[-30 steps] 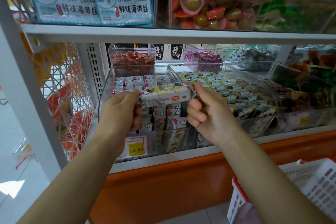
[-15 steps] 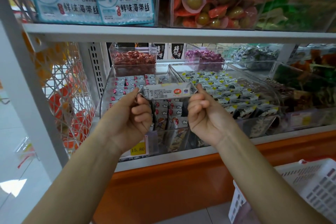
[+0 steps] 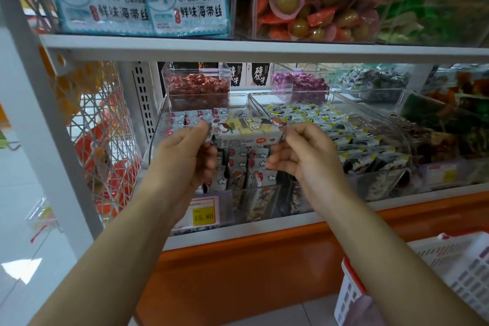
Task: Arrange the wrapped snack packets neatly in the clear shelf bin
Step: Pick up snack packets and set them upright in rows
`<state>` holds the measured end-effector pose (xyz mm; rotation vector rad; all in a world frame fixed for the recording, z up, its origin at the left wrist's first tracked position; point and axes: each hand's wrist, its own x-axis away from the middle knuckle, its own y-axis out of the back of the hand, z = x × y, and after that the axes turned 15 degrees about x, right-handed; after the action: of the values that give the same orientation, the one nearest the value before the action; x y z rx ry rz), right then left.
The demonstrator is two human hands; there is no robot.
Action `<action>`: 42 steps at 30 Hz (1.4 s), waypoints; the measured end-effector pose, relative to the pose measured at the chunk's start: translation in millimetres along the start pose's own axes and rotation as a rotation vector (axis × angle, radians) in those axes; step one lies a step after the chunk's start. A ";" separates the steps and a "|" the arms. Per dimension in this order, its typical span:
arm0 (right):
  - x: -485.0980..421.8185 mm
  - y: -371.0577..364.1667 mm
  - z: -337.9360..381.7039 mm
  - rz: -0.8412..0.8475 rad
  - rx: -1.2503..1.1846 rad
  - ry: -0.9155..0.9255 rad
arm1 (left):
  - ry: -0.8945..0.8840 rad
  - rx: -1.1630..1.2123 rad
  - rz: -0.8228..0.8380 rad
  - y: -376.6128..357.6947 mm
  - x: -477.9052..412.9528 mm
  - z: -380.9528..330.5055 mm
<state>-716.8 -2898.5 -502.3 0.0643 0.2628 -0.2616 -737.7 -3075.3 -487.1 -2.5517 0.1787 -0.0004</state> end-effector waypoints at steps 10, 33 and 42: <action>-1.1 3.5 5.1 0.163 -0.125 0.138 | 0.028 0.274 -0.108 1.1 -3.0 -2.4; -2.1 2.9 2.1 -0.057 -0.279 -0.117 | -0.081 0.013 0.152 -3.5 4.3 0.2; -3.0 2.0 2.4 0.004 -0.325 -0.130 | -0.023 0.192 0.129 -0.2 1.1 -1.4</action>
<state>-718.4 -2896.0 -499.1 -0.2731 0.1728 -0.2158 -736.6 -3076.0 -485.8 -2.3444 0.3182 0.0580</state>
